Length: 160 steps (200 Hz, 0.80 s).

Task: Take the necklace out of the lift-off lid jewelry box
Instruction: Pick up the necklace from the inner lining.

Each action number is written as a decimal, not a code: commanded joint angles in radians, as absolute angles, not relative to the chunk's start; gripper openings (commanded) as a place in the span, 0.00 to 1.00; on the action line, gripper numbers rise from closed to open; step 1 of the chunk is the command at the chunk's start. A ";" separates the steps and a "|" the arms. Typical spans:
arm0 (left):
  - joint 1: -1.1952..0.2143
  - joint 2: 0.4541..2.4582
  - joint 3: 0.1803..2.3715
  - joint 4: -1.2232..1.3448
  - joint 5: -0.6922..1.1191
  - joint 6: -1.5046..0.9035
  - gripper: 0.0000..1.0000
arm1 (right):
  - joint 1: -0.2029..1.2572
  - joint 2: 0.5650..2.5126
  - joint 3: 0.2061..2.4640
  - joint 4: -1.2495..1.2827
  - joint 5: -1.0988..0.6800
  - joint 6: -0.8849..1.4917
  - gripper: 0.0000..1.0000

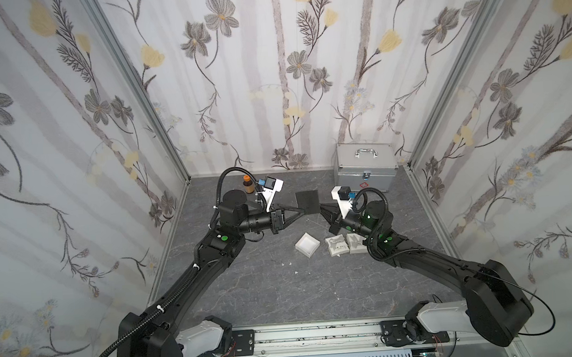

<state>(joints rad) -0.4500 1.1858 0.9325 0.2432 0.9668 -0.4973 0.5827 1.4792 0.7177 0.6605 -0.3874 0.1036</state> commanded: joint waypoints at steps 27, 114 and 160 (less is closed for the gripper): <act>-0.448 1.178 0.889 0.352 1.065 -0.518 0.00 | 0.544 1.486 0.826 0.480 -0.288 0.029 0.00; -0.449 1.161 0.814 0.428 1.089 -0.540 0.00 | 0.477 1.605 1.111 0.060 -0.186 -0.086 0.00; -0.449 1.109 0.807 0.338 1.018 -0.463 0.00 | 0.441 1.858 1.400 -0.294 -0.091 -0.061 0.00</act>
